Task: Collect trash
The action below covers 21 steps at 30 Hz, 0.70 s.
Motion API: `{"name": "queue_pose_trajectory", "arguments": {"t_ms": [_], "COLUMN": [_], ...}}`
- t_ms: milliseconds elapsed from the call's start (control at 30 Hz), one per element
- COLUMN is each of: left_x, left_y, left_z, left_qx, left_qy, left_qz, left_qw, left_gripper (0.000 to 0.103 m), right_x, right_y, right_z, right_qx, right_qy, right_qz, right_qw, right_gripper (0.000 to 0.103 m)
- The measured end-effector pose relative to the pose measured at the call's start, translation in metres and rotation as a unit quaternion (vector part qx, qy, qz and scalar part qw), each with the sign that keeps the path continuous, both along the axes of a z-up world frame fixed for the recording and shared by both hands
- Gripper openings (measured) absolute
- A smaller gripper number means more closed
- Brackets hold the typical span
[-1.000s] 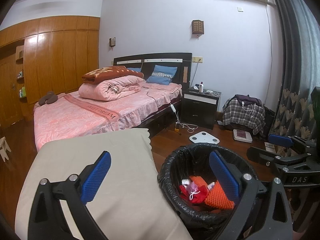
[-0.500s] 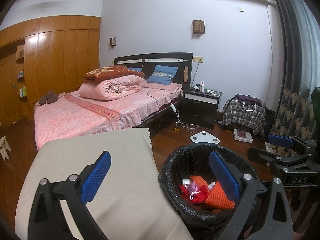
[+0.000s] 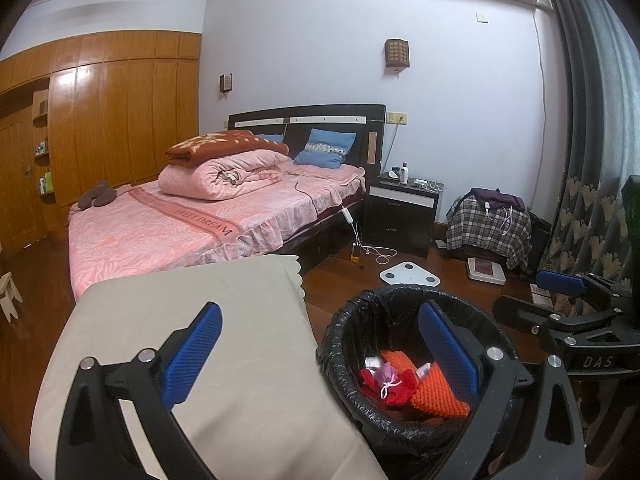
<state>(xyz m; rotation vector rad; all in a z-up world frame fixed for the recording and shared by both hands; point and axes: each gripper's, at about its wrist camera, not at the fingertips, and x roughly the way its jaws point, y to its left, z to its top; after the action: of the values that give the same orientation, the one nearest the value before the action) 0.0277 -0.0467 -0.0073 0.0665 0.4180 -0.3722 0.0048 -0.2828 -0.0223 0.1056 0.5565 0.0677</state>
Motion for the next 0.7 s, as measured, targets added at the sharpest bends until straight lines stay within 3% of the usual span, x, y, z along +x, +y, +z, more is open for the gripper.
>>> {"name": "queue_pose_trajectory", "arguments": {"t_ms": [700], "left_x": [0.0005], "left_y": [-0.0003], "left_z": [0.0006], "left_qx": [0.000], "left_qy": [0.001], "left_qz": [0.000], "left_qw": [1.0000], "left_gripper": [0.097], "right_x": [0.0008], "right_y": [0.0005], "right_z": [0.0017], "right_qx": [0.000], "right_qy": [0.001], "right_qz": [0.000], "right_qw": [1.000], "right_gripper": [0.097]}}
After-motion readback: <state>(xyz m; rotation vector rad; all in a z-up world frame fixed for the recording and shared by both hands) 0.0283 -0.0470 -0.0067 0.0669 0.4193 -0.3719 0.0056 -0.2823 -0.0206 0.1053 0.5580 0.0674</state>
